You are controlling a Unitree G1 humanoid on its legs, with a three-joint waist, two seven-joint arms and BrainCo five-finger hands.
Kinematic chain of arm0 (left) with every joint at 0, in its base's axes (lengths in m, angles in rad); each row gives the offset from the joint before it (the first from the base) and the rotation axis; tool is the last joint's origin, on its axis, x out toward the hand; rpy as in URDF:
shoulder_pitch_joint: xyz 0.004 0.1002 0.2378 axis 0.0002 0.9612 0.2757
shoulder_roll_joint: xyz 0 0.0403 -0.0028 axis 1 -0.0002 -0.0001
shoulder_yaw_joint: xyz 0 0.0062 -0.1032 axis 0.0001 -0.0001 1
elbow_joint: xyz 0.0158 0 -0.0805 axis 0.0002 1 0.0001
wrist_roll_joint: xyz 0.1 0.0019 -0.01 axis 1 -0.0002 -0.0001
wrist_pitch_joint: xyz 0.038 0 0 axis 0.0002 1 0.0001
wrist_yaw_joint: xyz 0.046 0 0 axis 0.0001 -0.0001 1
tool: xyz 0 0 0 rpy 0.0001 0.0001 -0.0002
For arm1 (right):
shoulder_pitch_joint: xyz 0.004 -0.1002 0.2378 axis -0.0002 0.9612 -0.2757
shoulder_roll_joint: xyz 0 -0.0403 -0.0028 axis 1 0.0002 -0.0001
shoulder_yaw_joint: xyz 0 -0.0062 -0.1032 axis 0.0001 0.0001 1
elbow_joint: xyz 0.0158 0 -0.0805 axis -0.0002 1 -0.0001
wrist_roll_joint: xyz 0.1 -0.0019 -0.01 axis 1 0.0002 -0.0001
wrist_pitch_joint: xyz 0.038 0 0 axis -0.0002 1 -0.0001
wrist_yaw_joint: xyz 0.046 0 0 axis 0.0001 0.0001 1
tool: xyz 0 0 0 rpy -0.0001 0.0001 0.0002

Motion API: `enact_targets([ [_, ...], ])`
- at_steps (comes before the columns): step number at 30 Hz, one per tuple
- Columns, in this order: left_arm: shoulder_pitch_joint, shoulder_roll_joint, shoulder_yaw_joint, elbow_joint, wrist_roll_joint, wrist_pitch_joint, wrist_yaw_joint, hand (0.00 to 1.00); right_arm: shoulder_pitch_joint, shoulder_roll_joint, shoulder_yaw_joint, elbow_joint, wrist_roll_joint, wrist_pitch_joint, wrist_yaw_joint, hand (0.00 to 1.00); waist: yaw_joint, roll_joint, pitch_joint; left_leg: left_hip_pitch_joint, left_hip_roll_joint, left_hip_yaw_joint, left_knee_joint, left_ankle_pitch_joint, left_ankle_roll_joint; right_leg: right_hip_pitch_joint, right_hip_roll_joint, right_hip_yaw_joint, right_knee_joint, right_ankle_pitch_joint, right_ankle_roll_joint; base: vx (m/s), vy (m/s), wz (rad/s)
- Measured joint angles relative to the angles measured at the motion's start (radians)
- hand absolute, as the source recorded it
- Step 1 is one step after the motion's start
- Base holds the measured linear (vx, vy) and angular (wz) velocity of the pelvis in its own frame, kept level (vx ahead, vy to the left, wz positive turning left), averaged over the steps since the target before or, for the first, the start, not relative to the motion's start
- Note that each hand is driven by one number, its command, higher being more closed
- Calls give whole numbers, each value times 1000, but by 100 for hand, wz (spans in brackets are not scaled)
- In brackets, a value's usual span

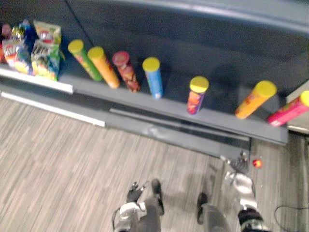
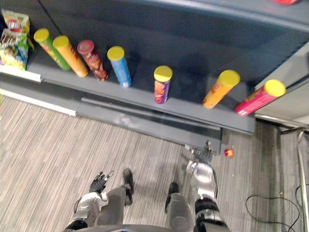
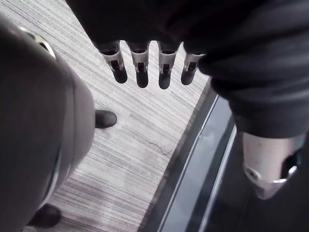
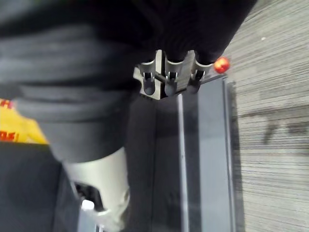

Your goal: Put the gum and the chips on the shelf.

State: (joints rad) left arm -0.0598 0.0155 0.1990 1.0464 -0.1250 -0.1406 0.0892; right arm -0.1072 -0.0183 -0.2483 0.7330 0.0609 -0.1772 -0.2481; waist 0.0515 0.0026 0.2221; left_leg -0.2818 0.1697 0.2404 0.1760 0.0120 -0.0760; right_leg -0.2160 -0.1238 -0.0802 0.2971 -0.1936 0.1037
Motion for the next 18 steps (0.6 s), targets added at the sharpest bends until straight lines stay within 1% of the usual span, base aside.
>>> enact_targets([
  [1,6,0,12,12,10,1,-3,0,28,2,7,16,0,-2,17,0,-4,-4,-19,5,2,4,-4,-2,-3,3,3,4,-8,3,-1,67,-25,-28],
  [2,16,1,39,29,21,3,-10,0,67,2,23,55,-5,-2,44,0,-17,-7,-45,25,5,11,-20,-3,-3,21,8,9,-30,10,-2,67,-23,-26],
  [3,28,1,62,36,22,17,-18,0,111,5,26,95,-14,-1,76,0,-22,-12,-65,53,6,24,-44,0,-6,39,14,20,-53,18,-3,78,-23,-29],
  [4,31,1,79,43,22,20,-22,0,131,6,27,116,-15,0,94,0,-22,-14,-75,70,6,29,-58,1,-7,50,16,26,-64,21,-4,58,-16,-29],
  [6,51,0,136,65,21,26,-31,0,215,13,25,203,-16,6,150,0,-27,-21,-107,147,-1,48,-131,22,-11,102,20,34,-100,27,-3,72,-19,-17],
  [7,60,-1,149,66,21,28,-35,0,237,17,20,222,-14,7,164,0,-29,-23,-118,163,-4,50,-150,29,-14,111,20,34,-107,27,-3,79,-20,-14],
  [8,74,-1,167,66,18,32,-46,0,247,27,-5,226,10,8,176,0,-33,-25,-134,183,-6,57,-181,40,-16,116,23,38,-116,29,-4,63,-13,-6],
  [9,88,-1,192,70,17,39,-59,0,253,26,-17,235,9,12,197,0,-49,-28,-151,209,-11,57,-224,61,-17,131,25,35,-129,32,-4,86,-13,-3],
  [11,105,-3,205,70,16,42,-70,0,256,28,-51,264,7,13,215,0,-51,-33,-160,254,-17,58,-278,82,-18,160,29,34,-142,32,-5,62,2,4],
  [12,107,-3,213,71,13,42,-73,0,256,31,-69,271,8,15,216,0,-48,-36,-162,260,-18,58,-280,82,-18,169,29,34,-147,32,-5,49,12,3],
  [14,132,-4,242,88,9,43,-82,0,256,38,-167,316,31,28,227,0,-48,-37,-186,271,-25,56,-280,77,-20,194,24,33,-169,34,-2,70,26,6],
  [16,139,-3,247,99,0,43,-90,0,256,36,-209,343,55,37,234,0,-49,-38,-187,280,-32,53,-280,75,-19,210,22,32,-179,35,-1,55,28,8],
  [18,145,-4,262,106,-28,44,-96,0,263,34,-267,393,88,57,235,0,-47,-34,-187,298,-40,51,-281,67,-20,237,17,29,-194,36,0,46,31,4],
])
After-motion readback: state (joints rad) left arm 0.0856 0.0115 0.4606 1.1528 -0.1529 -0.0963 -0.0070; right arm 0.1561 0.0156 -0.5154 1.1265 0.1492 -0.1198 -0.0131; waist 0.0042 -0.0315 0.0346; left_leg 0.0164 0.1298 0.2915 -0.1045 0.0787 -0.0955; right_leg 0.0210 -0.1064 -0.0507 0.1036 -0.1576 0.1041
